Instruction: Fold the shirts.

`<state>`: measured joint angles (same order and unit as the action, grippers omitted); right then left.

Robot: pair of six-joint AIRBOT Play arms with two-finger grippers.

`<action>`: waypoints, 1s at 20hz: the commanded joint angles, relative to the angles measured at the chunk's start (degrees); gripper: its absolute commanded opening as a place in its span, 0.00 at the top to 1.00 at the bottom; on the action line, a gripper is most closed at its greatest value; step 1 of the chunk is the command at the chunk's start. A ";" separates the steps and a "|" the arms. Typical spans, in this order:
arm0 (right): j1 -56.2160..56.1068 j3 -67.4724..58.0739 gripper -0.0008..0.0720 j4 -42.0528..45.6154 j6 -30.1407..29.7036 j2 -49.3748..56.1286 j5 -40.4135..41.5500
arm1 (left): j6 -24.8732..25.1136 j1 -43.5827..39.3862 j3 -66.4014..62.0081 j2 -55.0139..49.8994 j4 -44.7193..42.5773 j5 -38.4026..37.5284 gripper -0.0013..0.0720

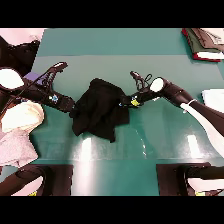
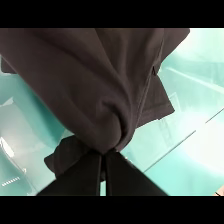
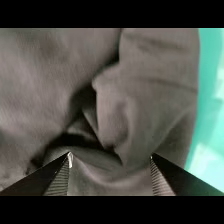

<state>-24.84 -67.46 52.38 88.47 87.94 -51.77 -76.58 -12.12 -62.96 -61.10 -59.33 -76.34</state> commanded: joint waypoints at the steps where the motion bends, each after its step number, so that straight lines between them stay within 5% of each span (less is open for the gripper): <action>1: -0.20 -0.63 0.64 -0.04 -0.02 0.72 2.86 | -0.17 0.02 -0.07 0.02 -0.26 -0.02 0.95; 2: -0.15 -0.63 0.90 0.31 -0.07 0.72 2.86 | -0.17 0.02 -0.07 0.04 -0.28 -0.07 0.95; 3: -0.09 -0.63 0.96 0.33 -0.15 0.72 2.84 | -0.17 0.02 -0.07 0.04 -0.28 -0.13 0.95; 7: 1.31 -0.70 0.96 2.84 -0.50 -2.80 1.77 | -0.15 0.02 -0.85 0.07 -2.32 -0.31 0.95; 11: 9.51 -0.76 0.96 4.70 -0.48 -14.16 1.01 | -1.68 0.04 -10.47 0.11 -13.70 -1.95 0.95; 15: 21.55 -8.09 0.96 4.66 -1.79 -25.88 -4.85 | -3.15 0.04 -29.70 0.11 -22.47 -3.39 0.95; 20: 29.18 -27.19 0.96 4.72 -4.09 -34.82 -10.80 | -4.68 0.02 -57.29 0.26 -21.94 -3.82 0.95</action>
<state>0.01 -85.54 56.97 85.47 58.22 -58.52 -79.99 -12.12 -105.91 -60.99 -79.64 -79.99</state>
